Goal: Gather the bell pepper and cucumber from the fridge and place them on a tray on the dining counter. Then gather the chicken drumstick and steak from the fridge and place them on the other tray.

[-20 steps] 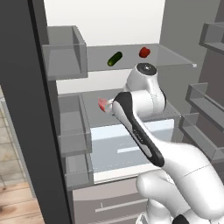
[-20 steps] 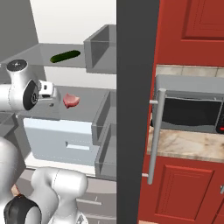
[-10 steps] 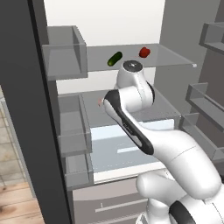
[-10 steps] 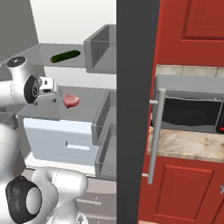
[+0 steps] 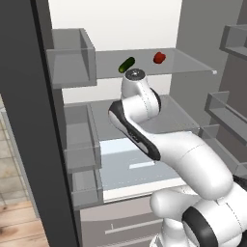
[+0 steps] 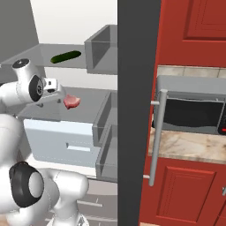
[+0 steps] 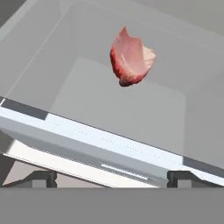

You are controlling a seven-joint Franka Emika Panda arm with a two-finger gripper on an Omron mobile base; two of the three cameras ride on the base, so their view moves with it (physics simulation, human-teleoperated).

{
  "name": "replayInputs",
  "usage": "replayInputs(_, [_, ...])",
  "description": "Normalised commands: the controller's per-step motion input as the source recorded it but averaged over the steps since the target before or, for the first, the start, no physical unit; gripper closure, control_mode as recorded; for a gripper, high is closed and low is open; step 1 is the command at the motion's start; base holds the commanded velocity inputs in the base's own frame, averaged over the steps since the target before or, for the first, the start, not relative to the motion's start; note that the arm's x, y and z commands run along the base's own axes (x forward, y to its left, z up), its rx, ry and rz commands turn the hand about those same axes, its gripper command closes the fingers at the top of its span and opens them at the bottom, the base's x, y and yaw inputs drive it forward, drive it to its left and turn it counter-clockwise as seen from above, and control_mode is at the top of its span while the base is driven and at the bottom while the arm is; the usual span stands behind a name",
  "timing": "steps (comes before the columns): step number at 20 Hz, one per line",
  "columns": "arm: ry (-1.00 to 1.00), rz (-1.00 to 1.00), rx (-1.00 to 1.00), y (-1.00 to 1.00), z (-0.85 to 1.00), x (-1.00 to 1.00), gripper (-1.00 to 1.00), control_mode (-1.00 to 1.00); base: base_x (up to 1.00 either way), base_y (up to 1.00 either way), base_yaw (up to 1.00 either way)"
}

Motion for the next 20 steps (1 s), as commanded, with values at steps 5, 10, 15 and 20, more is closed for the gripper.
replayInputs(5, [0.02, 0.0, -0.04, 0.0, -0.19, 0.34, -1.0, -1.0, 0.0, 0.0, 0.0])
replayInputs(10, [0.01, 0.0, -0.03, 0.0, -0.16, 0.36, -1.0, -1.0, 0.0, 0.0, 0.0])
replayInputs(15, [0.02, 0.0, -0.03, 0.0, -0.19, 0.32, -1.0, -1.0, 0.0, 0.0, 0.0])
replayInputs(20, [0.05, 0.0, -0.04, 0.0, -0.22, 0.28, -1.0, -1.0, 0.0, 0.0, 0.0])
